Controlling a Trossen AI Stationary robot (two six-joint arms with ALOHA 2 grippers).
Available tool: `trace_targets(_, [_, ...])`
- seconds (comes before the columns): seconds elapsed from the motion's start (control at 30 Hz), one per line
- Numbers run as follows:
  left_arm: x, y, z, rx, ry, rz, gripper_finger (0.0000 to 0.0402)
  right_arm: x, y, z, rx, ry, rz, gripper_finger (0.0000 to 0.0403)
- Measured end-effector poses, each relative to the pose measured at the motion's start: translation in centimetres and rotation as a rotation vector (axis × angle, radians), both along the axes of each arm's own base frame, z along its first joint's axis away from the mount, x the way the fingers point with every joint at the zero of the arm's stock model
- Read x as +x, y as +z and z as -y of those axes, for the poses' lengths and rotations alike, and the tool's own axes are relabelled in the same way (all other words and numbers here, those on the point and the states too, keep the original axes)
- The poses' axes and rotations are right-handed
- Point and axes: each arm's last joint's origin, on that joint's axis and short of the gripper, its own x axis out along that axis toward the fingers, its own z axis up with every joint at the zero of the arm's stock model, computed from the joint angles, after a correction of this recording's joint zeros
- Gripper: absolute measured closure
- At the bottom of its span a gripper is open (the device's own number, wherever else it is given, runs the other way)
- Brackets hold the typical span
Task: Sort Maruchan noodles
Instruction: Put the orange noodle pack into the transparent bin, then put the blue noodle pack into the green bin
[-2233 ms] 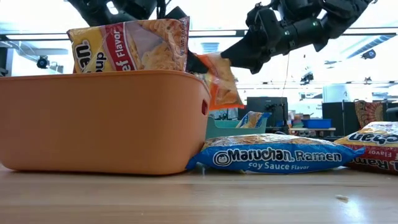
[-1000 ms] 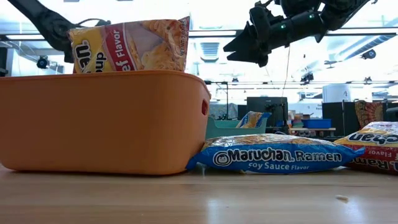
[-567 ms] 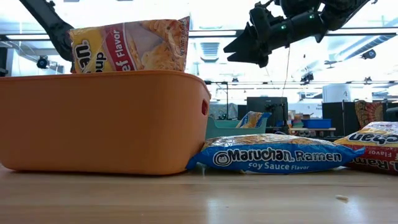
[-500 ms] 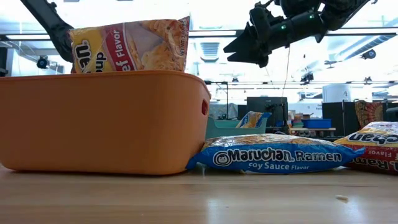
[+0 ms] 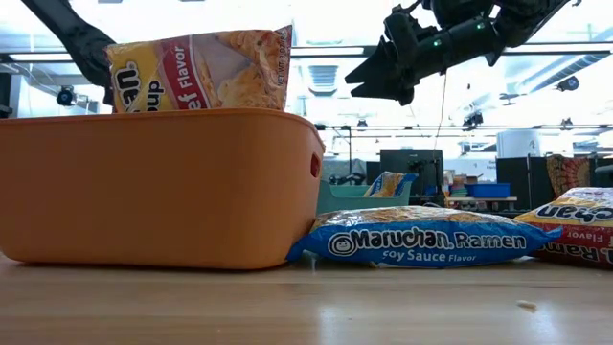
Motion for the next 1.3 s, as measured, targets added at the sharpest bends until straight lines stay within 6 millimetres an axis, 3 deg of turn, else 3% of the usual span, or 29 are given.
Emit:
trace_targets(0.27, [-1.2,2.9,2.2,0.036,-0.057,0.063,0.0229,0.0,0.0,0.0,0.017,-0.004,0.001,0.0165])
trace_targets(0.47, [-0.8,4.9,5.1,0.036,-0.284,0.188,0.0233,0.0,-0.1,0.0,0.018,-0.005,-0.001,0.0173])
trace_targets(0.63, [0.3,5.2,7.8,0.025,-0.488,0.192,0.0241,0.0,-0.1,0.0,0.018,-0.005,-0.002,0.0177])
trace_targets(0.9, [2.5,3.4,11.2,-0.177,-0.928,0.161,0.0244,-0.1,-0.2,0.1,0.015,-0.031,-0.008,0.0177])
trace_targets(1.13, [4.2,0.1,11.7,-0.322,-0.982,0.042,0.0251,-0.1,-0.5,0.0,0.054,-0.038,-0.029,0.0179])
trace_targets(1.3, [5.3,-2.4,11.6,-0.392,-0.994,-0.034,0.0291,-0.2,-0.7,0.0,0.066,-0.041,-0.041,0.0179])
